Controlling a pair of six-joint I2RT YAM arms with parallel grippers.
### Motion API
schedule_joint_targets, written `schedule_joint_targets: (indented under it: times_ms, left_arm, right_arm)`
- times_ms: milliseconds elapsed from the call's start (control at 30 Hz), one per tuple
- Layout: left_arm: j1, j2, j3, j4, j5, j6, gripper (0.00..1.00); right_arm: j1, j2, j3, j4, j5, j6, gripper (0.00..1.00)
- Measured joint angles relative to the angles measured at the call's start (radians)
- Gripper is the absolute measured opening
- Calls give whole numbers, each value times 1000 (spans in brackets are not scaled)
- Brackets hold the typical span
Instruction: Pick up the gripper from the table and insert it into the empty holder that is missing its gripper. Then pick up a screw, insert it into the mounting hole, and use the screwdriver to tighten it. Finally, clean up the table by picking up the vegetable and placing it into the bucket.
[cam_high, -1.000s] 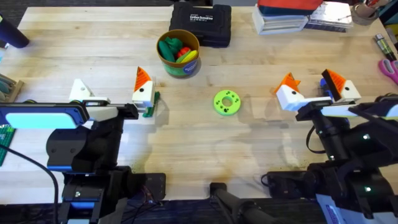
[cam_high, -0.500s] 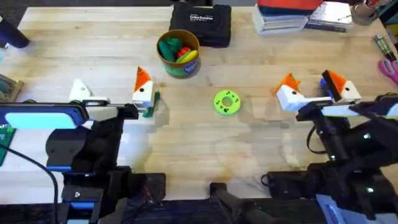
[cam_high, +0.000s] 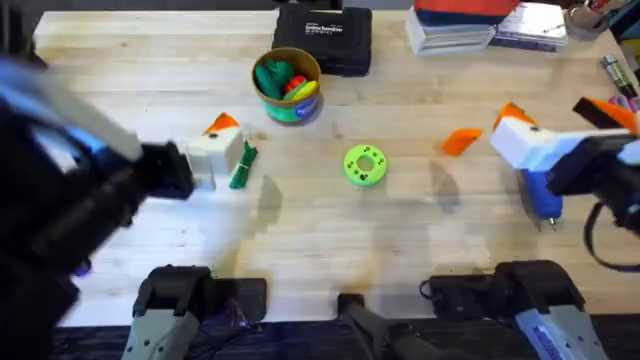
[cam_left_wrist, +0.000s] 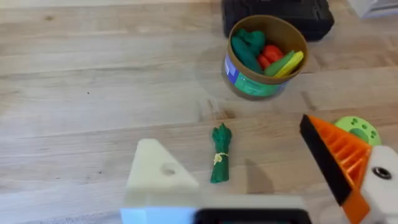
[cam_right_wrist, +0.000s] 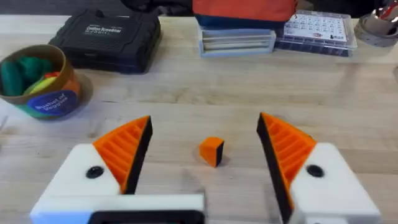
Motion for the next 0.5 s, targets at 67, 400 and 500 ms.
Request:
schedule_joint_targets:
  times_ms: [67,400,500]
  left_arm:
    - [0,86,54,-28,6,0,964]
    - [0,258,82,-12,22,0,320]
    - [0,259,82,72,110,-5,786]
  right_arm:
    - [0,44,27,-5,0,0,994]
    - [0,95,29,-27,0,0,994]
    - [0,95,29,-50,0,0,994]
